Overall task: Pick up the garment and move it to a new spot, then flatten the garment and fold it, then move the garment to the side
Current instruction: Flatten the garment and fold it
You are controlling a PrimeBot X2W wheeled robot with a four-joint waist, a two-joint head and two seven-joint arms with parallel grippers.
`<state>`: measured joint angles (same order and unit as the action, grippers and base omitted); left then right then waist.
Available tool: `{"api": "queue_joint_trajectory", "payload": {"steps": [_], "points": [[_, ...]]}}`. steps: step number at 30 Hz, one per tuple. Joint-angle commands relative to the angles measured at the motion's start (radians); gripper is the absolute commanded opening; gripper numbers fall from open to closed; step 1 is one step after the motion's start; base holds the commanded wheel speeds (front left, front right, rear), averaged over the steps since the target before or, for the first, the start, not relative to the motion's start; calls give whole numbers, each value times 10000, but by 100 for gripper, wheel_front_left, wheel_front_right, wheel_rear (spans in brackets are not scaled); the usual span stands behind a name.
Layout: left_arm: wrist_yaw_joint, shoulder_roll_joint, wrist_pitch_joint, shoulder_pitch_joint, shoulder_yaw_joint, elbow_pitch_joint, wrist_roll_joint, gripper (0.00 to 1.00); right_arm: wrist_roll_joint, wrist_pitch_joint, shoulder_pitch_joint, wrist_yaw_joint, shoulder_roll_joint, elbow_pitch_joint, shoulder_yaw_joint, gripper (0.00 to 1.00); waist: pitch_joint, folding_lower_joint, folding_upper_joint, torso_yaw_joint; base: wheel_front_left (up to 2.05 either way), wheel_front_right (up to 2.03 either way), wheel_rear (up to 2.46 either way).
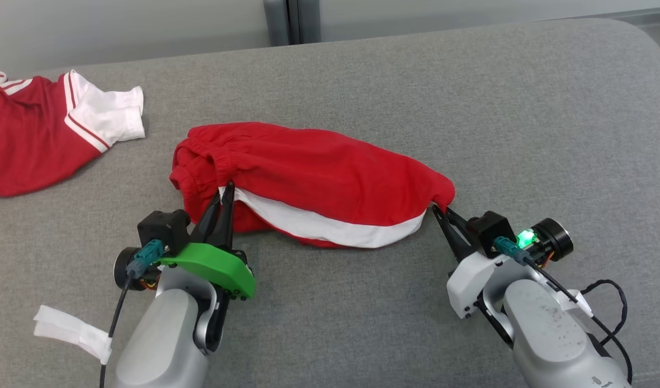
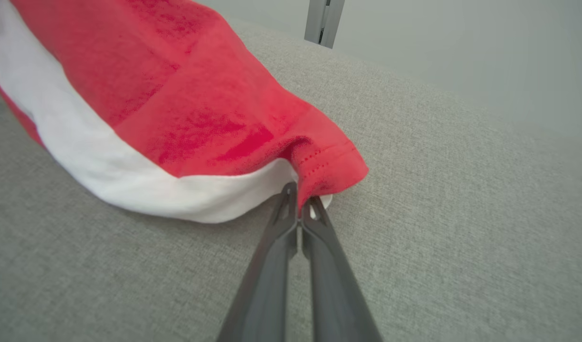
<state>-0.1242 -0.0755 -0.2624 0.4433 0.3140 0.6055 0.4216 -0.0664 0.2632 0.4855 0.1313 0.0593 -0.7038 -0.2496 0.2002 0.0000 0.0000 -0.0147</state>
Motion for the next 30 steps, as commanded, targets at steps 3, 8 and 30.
{"api": "queue_joint_trajectory", "payload": {"steps": [3,8,30], "points": [[-51,-53,-36,-198,-226,-473,75,0,387,24,-93,-10,171,494,-191,0,-296,0,0,-156,0,0,0],[-71,-219,-36,-346,-353,-1483,331,0,970,24,-70,-10,512,1442,-599,0,-811,0,0,-280,0,0,0],[244,-2506,1974,-754,-724,-8624,1297,0,1859,-1170,-1039,-10,2003,8422,396,0,-2346,0,0,-806,0,0,0]]}}
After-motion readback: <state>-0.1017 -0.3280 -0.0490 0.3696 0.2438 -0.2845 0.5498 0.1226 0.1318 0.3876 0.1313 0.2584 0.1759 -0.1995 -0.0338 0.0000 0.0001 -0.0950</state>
